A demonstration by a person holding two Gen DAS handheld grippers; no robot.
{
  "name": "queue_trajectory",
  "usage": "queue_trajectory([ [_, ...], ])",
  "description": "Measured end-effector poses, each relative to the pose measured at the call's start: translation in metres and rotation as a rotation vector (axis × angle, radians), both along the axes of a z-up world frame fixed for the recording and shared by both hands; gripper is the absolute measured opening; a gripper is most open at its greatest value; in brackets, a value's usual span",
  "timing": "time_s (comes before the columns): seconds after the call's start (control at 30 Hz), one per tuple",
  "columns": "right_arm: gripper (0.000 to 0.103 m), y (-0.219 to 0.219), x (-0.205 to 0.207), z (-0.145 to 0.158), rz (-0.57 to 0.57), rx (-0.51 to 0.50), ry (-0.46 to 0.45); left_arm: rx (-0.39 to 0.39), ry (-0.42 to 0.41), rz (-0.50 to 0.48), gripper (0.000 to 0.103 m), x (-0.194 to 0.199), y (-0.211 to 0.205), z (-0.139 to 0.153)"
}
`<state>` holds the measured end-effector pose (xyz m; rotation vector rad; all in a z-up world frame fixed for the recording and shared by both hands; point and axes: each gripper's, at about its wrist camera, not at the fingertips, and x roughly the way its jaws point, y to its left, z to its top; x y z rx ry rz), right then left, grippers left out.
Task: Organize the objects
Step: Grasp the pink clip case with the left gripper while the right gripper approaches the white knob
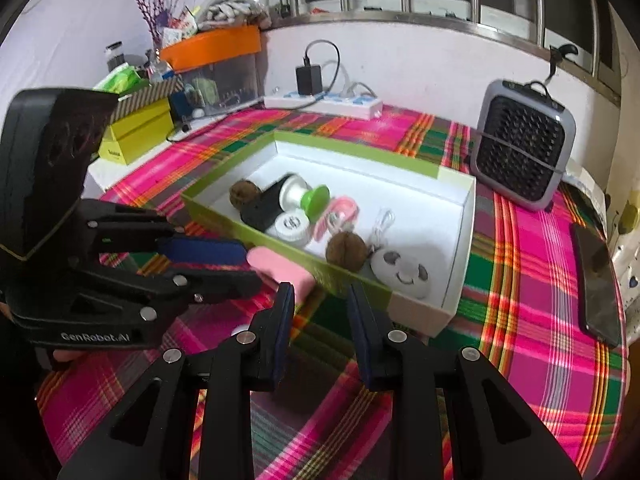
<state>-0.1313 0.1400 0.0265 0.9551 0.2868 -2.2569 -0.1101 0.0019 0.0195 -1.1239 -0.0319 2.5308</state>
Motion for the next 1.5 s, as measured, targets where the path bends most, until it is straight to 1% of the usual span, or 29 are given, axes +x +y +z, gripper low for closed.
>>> queue_trajectory([
  [0.13, 0.029, 0.001, -0.003, -0.007, -0.007, 0.017, -0.028, 0.009, -0.007, -0.006, 0.03, -0.003, 0.0, -0.004],
  [0.23, 0.029, 0.001, -0.005, -0.013, -0.008, 0.034, -0.048, 0.013, -0.022, -0.041, 0.03, -0.002, 0.004, -0.006],
  [0.37, 0.029, 0.002, -0.008, -0.019, 0.003, 0.039, -0.076, 0.01, -0.011, -0.096, 0.03, 0.007, 0.013, -0.004],
  [0.43, 0.029, 0.003, -0.009, -0.021, 0.011, 0.033, -0.089, 0.005, 0.001, -0.102, 0.03, 0.011, 0.014, -0.002],
  [0.5, 0.029, 0.003, -0.008, -0.02, 0.024, 0.014, -0.093, -0.001, 0.014, -0.083, 0.03, 0.012, 0.011, 0.0],
  [0.7, 0.029, -0.005, -0.011, -0.02, 0.052, -0.006, -0.114, 0.03, 0.013, -0.013, 0.03, 0.007, -0.005, 0.003],
  [0.87, 0.029, -0.013, -0.013, -0.021, 0.12, -0.026, -0.135, 0.03, 0.026, -0.008, 0.03, 0.014, -0.007, 0.006],
  [1.0, 0.029, -0.018, -0.007, -0.019, 0.182, -0.037, -0.128, 0.018, 0.031, 0.003, 0.03, 0.021, -0.007, 0.006],
  [1.07, 0.029, -0.019, -0.003, -0.018, 0.205, -0.038, -0.116, 0.026, 0.034, 0.015, 0.03, 0.026, -0.011, 0.006],
  [1.17, 0.029, -0.018, -0.002, -0.016, 0.185, -0.035, -0.093, 0.046, 0.036, 0.047, 0.03, 0.032, -0.019, 0.006],
  [1.33, 0.029, -0.017, -0.017, -0.018, 0.136, -0.049, -0.124, 0.062, 0.018, 0.08, 0.03, 0.036, -0.026, 0.003],
  [1.43, 0.029, -0.02, -0.023, -0.019, 0.14, -0.053, -0.141, 0.066, 0.011, 0.1, 0.03, 0.038, -0.029, 0.002],
  [1.5, 0.029, -0.025, -0.021, -0.021, 0.165, -0.048, -0.161, 0.07, 0.009, 0.114, 0.03, 0.041, -0.031, 0.002],
])
